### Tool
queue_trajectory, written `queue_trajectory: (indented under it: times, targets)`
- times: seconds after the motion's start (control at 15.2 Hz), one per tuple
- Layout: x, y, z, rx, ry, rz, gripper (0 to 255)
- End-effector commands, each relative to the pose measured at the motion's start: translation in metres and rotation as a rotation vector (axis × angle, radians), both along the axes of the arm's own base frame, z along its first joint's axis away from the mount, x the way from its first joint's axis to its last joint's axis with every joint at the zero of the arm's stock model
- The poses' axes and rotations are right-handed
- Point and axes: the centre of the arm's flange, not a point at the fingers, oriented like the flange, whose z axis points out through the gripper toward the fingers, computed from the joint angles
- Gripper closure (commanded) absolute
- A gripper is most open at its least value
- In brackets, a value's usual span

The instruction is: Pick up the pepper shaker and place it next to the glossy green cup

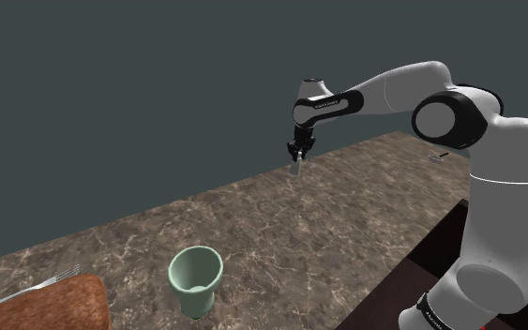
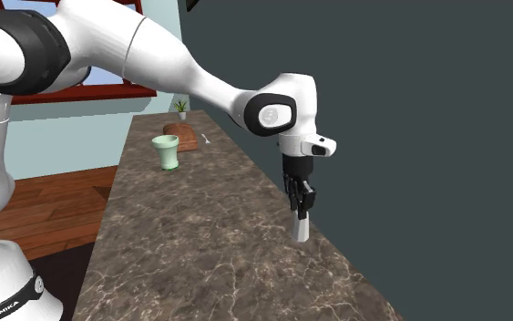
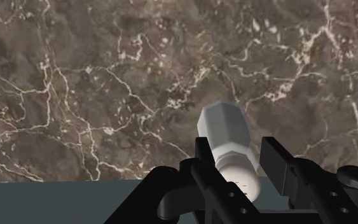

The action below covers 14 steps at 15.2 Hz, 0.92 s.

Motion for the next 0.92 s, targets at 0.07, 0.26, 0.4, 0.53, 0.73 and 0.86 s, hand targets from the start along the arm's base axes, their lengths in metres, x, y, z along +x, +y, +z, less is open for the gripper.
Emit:
queue_trajectory:
  times: [0.07, 0.26, 0.4, 0.53, 0.73, 0.86]
  targets:
    - [0.000, 0.000, 0.014, 0.000, 0.000, 0.000, 255]
    - [0.000, 0.000, 0.030, 0.000, 0.000, 0.000, 255]
    - [0.000, 0.000, 0.041, 0.000, 0.000, 0.000, 255]
    - [0.000, 0.000, 0.051, 0.000, 0.000, 0.000, 255]
    - [0.000, 0.000, 0.067, 0.000, 0.000, 0.000, 255]
    - [0.000, 0.000, 0.078, 0.000, 0.000, 0.000, 255]
